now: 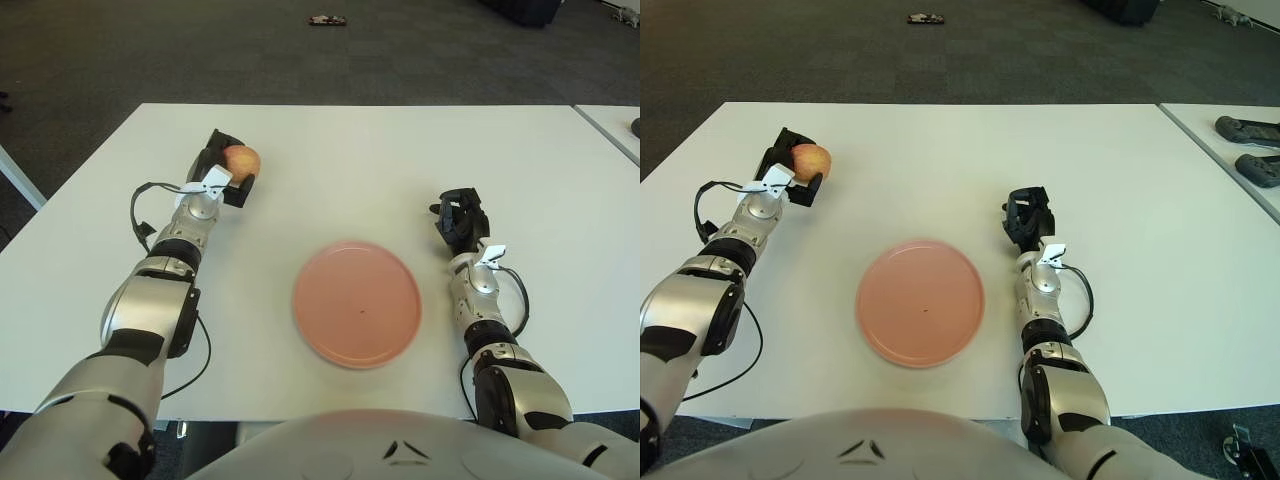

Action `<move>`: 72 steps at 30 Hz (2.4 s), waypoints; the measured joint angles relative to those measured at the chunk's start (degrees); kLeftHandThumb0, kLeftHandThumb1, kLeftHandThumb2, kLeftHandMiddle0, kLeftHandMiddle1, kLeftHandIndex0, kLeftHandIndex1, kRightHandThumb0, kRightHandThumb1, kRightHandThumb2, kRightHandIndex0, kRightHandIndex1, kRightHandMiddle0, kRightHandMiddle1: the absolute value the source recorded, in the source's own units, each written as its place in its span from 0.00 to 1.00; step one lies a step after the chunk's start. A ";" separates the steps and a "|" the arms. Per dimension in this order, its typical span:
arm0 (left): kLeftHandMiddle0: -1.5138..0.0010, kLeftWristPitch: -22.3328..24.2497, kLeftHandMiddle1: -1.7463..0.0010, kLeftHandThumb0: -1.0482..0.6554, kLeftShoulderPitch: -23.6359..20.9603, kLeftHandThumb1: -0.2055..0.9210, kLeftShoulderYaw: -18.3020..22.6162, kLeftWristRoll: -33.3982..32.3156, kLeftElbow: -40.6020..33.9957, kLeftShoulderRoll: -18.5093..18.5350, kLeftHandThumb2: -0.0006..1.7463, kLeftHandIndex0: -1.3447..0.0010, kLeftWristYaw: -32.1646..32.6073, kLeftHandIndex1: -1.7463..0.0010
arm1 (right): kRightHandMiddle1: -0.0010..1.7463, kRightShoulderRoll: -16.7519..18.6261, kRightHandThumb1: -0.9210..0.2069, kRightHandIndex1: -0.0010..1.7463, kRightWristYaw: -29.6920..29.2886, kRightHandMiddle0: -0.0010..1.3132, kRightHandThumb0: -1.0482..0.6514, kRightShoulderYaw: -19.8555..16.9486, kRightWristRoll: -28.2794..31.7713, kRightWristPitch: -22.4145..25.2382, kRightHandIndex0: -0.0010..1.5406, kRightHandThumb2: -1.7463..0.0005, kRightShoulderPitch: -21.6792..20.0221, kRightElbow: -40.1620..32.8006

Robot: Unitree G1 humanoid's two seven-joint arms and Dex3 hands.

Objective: Put the apple into the plate.

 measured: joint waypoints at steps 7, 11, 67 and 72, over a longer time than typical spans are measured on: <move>0.44 -0.66 0.02 0.61 -0.02 0.19 2.01 -2.45 -4.24 -0.73 0.95 0.54 -2.96 0.00 | 1.00 0.10 0.06 0.88 -0.14 0.18 0.41 0.21 -0.01 0.00 0.27 0.65 0.00 -0.02; 0.44 -0.84 0.02 0.61 -0.02 0.19 2.84 -3.22 -7.76 -0.82 0.95 0.54 -4.64 0.00 | 1.00 0.13 0.06 0.88 -0.14 0.18 0.41 0.19 0.01 -0.01 0.27 0.65 -0.03 0.07; 0.41 3.45 0.07 0.61 27.70 0.16 -10.71 -5.08 -65.88 -1.40 0.95 0.51 -35.25 0.00 | 1.00 0.37 0.02 0.86 -0.79 0.16 0.41 -0.02 0.13 0.11 0.26 0.68 -0.99 1.51; 0.41 5.00 0.06 0.61 28.32 0.16 -10.89 -5.12 -67.64 -0.81 0.95 0.52 -37.08 0.00 | 1.00 0.37 0.03 0.86 -0.78 0.17 0.41 -0.10 0.16 0.11 0.25 0.68 -1.06 1.63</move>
